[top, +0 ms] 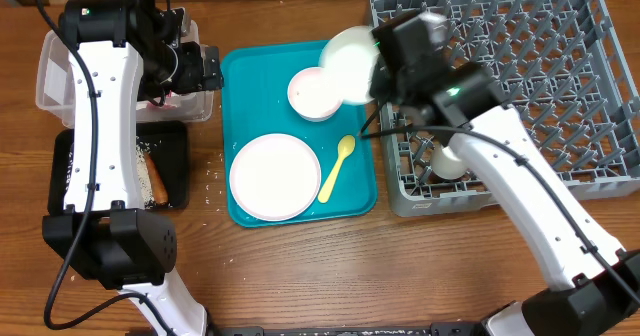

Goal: Sort waste into correct bins and load items into the dishwasher
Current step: 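Carry the bowl right and set it upright in the dish rack, then move the right gripper back and grasp the pink-rimmed bowl, then carry the pink bowl right and place it in the dish rack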

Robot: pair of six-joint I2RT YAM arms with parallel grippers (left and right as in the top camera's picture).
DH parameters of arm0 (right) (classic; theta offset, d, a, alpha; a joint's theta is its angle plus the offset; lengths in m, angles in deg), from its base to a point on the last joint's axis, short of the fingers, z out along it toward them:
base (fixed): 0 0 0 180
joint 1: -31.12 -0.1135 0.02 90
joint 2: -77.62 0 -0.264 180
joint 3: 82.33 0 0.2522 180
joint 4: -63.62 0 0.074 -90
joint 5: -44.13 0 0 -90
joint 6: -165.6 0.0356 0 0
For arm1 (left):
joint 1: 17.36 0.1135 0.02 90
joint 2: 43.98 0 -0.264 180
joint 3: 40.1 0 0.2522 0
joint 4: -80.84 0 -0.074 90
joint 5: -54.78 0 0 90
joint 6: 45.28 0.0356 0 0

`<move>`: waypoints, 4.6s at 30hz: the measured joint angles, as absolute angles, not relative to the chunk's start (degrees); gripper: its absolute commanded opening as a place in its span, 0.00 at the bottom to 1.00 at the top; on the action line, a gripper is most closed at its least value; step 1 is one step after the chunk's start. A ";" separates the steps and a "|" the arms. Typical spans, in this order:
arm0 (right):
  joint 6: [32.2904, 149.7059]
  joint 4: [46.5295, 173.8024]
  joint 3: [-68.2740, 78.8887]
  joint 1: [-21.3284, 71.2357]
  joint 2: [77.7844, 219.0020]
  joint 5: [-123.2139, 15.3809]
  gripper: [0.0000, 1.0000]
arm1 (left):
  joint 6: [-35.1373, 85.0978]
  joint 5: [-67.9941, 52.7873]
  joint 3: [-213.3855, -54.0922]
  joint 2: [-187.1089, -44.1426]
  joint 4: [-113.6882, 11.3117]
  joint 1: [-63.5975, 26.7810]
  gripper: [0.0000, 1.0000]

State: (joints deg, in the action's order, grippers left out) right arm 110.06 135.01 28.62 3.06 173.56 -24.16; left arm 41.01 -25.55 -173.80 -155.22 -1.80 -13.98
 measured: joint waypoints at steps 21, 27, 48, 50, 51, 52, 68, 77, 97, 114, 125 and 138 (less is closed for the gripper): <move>68.51 76.95 28.40 11.00 196.66 14.55 0.04 | 41.03 -25.53 -173.80 -155.22 -1.78 -13.98 1.00; 63.48 76.65 28.40 10.98 202.35 14.53 0.04 | 41.03 -25.55 -173.80 -155.22 -1.80 -13.98 1.00; 67.46 92.60 28.60 7.06 205.36 10.57 0.24 | 41.03 -25.53 -173.80 -155.22 -1.82 -13.98 1.00; 68.66 92.41 28.60 7.06 205.43 10.46 0.29 | 41.03 -25.53 -173.80 -155.22 -1.82 -13.98 1.00; 69.18 92.47 28.60 7.06 205.43 10.48 0.29 | 41.03 -25.53 -173.80 -155.22 -1.80 -13.98 1.00; 69.62 92.43 28.60 7.09 205.43 10.44 0.30 | 41.01 -25.53 -173.80 -155.22 -1.80 -13.98 1.00; 75.94 106.00 28.62 4.46 192.05 0.67 0.34 | 41.03 -25.55 -173.80 -155.22 -1.80 -13.98 1.00; 85.16 114.96 28.68 1.84 190.72 -16.11 0.35 | 41.01 -25.55 -173.80 -155.22 -1.80 -13.98 1.00; 115.59 122.77 28.66 -1.31 200.21 -47.15 0.35 | 41.01 -25.55 -173.80 -155.22 -1.80 -13.98 1.00; 120.35 119.40 28.66 -1.18 203.48 -47.15 0.35 | 41.01 -25.53 -173.80 -155.22 -1.80 -13.98 1.00; 120.33 116.25 28.66 -0.52 200.51 -45.45 0.40 | 41.01 -25.53 -173.80 -155.22 -1.80 -13.98 1.00; 120.35 112.52 28.66 4.09 200.36 -42.89 0.40 | 41.03 -25.53 -173.80 -155.22 -1.80 -13.98 1.00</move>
